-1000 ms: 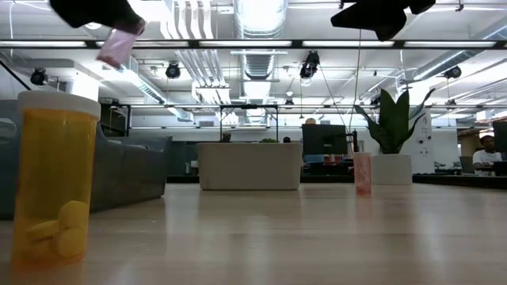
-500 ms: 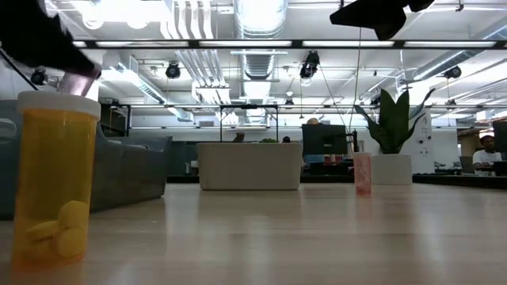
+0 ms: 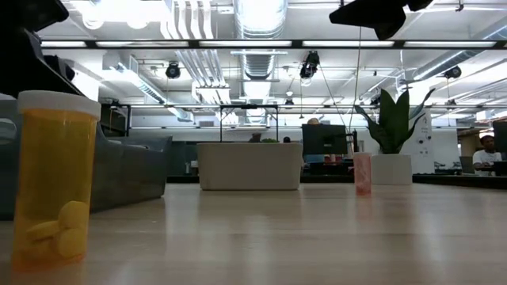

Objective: Pick and place medicine bottles into bin by pill shape (circle, oval)
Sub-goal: Put the pink tablet bottle into the black bin

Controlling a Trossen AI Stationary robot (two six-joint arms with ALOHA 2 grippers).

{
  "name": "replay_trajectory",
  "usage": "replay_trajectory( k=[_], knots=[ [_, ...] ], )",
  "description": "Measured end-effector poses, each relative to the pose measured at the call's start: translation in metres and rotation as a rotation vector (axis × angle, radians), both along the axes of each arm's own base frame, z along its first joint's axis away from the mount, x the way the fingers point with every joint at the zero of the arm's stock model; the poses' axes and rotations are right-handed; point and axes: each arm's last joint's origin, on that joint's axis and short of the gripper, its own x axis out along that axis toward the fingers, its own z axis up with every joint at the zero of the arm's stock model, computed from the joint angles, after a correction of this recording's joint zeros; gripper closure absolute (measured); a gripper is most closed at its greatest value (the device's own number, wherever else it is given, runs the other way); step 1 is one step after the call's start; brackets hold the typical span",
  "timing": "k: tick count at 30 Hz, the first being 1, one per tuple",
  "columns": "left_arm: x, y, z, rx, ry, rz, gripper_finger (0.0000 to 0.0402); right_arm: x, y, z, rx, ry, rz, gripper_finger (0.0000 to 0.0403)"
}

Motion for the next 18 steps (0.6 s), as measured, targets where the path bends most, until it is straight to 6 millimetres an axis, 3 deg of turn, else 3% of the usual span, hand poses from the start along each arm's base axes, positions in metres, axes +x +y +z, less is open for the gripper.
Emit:
replay_trajectory(
  k=[18],
  knots=[
    [-0.007, 0.009, -0.017, 0.041, -0.010, 0.008, 0.0308, 0.002, -0.001, 0.004, 0.005, -0.042, -0.001, 0.0156]
  ],
)
